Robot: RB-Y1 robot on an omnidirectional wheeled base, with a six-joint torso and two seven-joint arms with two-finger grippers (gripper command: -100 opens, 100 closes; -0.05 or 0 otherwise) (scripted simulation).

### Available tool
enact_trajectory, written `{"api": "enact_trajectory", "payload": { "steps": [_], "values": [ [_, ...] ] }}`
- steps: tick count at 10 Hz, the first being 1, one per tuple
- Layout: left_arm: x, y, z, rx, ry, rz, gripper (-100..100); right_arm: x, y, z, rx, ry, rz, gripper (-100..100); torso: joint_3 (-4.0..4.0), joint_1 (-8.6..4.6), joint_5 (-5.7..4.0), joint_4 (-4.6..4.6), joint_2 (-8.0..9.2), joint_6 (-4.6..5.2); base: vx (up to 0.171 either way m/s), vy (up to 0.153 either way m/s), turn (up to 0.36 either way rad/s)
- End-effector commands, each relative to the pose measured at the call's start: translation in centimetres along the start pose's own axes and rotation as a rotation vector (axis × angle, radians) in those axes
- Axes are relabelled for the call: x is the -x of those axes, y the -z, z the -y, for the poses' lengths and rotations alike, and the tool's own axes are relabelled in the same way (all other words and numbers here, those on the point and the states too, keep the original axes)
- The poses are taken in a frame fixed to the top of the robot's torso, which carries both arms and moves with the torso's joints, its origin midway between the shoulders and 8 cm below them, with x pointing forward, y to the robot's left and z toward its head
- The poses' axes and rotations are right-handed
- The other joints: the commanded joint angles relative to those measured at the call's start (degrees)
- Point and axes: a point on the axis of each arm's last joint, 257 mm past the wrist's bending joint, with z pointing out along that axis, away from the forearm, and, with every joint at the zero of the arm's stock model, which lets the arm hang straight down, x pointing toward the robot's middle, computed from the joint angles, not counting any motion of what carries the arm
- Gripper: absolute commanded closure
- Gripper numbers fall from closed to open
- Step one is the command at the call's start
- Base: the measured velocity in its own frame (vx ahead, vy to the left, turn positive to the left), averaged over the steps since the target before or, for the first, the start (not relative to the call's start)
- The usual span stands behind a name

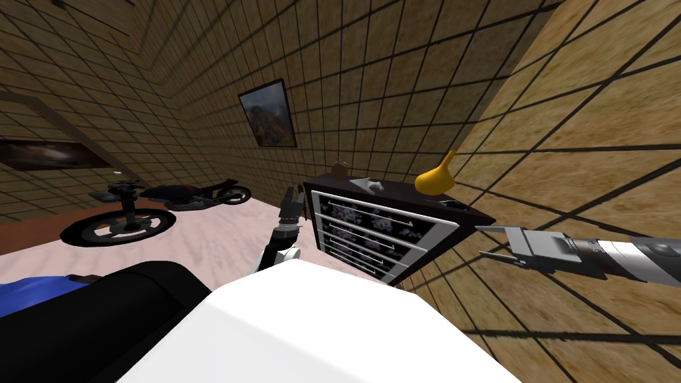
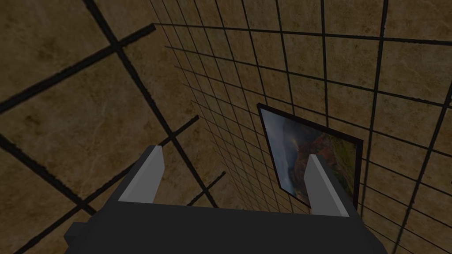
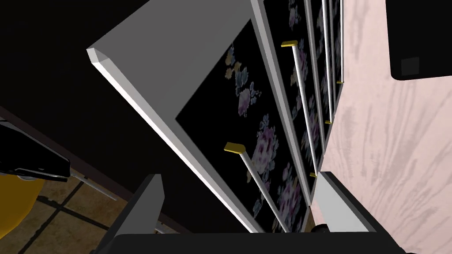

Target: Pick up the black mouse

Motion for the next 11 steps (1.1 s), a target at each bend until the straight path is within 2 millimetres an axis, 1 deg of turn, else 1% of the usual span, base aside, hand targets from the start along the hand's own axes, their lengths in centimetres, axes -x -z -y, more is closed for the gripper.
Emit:
{"api": "enact_trajectory", "payload": {
  "steps": [1,2,3,4,5,6,7,8,9,10,11],
  "values": [
    [0.0,0.0,0.0,0.0,0.0,0.0,0,-0.8,1.0,1.1,0.012,0.023,-0.071,-100,0.0,0.0,0.0,0.0,0.0,0.0,0.039,0.015,-0.02],
    [0.0,0.0,0.0,0.0,0.0,0.0,0,0.0,0.9,1.7,0.013,0.05,-0.073,-100,-0.01,0.03,0.01,0.0,-0.03,0.01,0.043,0.01,-0.018],
    [0.0,0.0,0.0,0.0,0.0,0.0,0,-1.3,1.8,2.3,0.024,0.048,-0.136,-100,-0.03,0.02,0.01,-0.01,-0.05,0.0,0.059,0.002,-0.019],
    [0.0,0.0,0.0,0.0,0.0,0.0,0,0.0,1.8,3.2,0.022,0.083,-0.136,-100,-0.05,0.0,0.01,-0.02,-0.1,0.01,0.051,0.002,-0.014],
    [0.0,0.0,0.0,0.0,0.0,0.0,0,-1.0,2.5,3.8,0.034,0.084,-0.196,-100,-0.06,0.0,0.01,-0.03,-0.1,-0.01,0.053,0.006,-0.015],
    [0.0,0.0,0.0,0.0,0.0,0.0,0,0.4,2.3,4.6,0.036,0.122,-0.196,-100,-0.06,0.01,0.01,-0.02,-0.11,0.0,0.047,0.005,-0.014],
    [0.0,0.0,0.0,0.0,0.0,0.0,0,-0.2,3.0,5.4,0.045,0.126,-0.249,-100,-0.06,0.02,0.01,-0.03,-0.1,-0.01,0.056,0.004,-0.013],
    [0.0,0.0,0.0,0.0,0.0,0.0,0,1.0,2.6,5.9,0.049,0.156,-0.249,-100,-0.07,0.0,0.0,-0.03,-0.12,0.01,0.053,0.003,-0.014],
    [0.0,0.0,0.0,0.0,0.0,0.0,0,0.4,3.2,6.6,0.057,0.154,-0.298,-100,-0.07,0.01,0.0,-0.03,-0.11,-0.01,0.064,0.004,-0.017],
    [0.0,0.0,0.0,0.0,0.0,0.0,0,1.4,2.9,7.1,0.061,0.181,-0.296,-100,-0.09,0.01,0.0,-0.03,-0.15,0.0,0.055,-0.002,-0.01],
    [0.0,0.0,0.0,0.0,0.0,0.0,0,1.3,3.3,7.8,0.068,0.184,-0.339,-100,-0.08,-0.01,-0.01,-0.04,-0.13,-0.01,0.062,-0.003,-0.017]
  ]
}}
